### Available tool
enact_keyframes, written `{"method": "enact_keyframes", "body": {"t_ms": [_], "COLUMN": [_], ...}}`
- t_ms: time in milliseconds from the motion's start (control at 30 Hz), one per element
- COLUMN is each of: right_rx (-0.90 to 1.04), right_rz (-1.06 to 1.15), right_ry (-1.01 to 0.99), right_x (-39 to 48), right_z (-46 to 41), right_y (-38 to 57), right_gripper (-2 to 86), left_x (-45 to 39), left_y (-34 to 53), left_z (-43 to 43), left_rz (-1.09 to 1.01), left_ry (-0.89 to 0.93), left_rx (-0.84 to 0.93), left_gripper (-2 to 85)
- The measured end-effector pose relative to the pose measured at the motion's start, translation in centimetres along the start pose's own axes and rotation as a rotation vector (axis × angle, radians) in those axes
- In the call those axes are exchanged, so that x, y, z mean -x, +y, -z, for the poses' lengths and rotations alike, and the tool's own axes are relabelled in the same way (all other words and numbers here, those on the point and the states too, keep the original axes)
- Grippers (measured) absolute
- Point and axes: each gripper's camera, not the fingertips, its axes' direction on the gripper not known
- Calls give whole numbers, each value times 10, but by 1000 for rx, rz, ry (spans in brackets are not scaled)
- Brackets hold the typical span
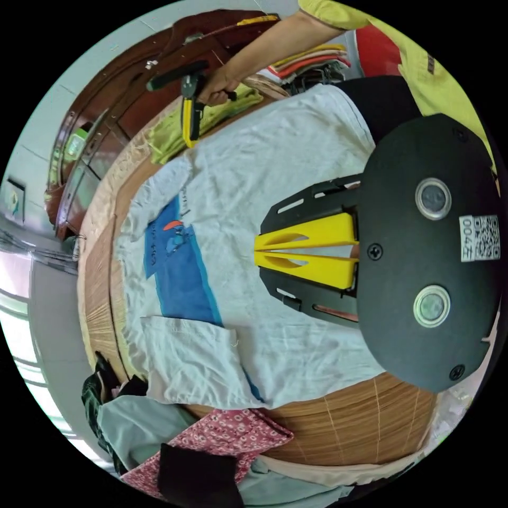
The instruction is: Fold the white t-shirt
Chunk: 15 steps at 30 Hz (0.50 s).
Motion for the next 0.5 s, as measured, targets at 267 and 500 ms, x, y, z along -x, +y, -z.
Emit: {"method": "enact_keyframes", "body": {"t_ms": [267, 500], "right_rx": [-54, 116], "right_rz": [-118, -214], "right_ry": [-138, -126], "right_x": [-71, -106], "right_z": [23, -32], "right_y": [-124, -259], "right_gripper": [-4, 10], "left_x": [24, 41], "left_y": [-31, -34], "left_z": [3, 27], "left_rz": [-80, -92], "left_ry": [8, 6], "left_rx": [2, 3], "left_gripper": [2, 2]}}
